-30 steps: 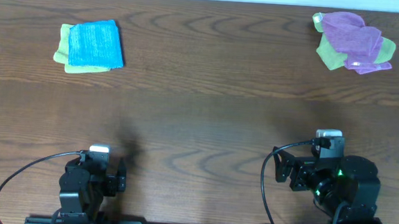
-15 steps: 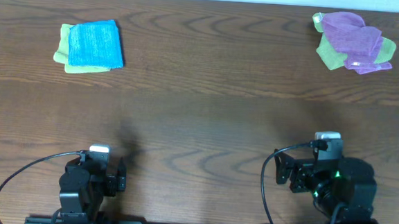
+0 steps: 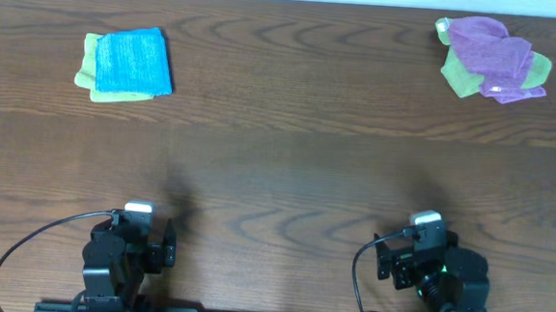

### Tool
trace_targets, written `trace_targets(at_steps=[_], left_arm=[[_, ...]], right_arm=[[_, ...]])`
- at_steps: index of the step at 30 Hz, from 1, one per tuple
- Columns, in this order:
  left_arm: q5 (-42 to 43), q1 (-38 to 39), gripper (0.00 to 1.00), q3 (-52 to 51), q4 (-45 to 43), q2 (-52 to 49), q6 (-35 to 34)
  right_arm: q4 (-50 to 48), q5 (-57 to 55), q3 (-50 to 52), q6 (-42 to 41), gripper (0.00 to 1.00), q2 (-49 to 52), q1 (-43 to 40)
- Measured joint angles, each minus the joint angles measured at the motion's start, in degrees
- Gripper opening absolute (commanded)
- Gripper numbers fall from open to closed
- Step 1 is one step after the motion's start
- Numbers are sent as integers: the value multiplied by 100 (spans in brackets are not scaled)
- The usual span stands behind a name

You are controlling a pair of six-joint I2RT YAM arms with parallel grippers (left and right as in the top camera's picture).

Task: Fold the cloth

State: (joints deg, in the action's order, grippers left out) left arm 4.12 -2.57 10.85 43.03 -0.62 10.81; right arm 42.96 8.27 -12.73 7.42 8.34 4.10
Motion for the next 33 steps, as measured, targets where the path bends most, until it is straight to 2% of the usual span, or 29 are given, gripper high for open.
trace_targets(at_steps=[13,23,33], left_arm=[[2,0,95,0,2,0,0],[0,0,95,0,0,0,0],[0,0,95,0,0,0,0]], right_arm=[[4,-258,247,188,99,-741,-66],[4,-1075,247,-647,99,-750,-66],[-9,-1196,251,-868,99,-750,-66]])
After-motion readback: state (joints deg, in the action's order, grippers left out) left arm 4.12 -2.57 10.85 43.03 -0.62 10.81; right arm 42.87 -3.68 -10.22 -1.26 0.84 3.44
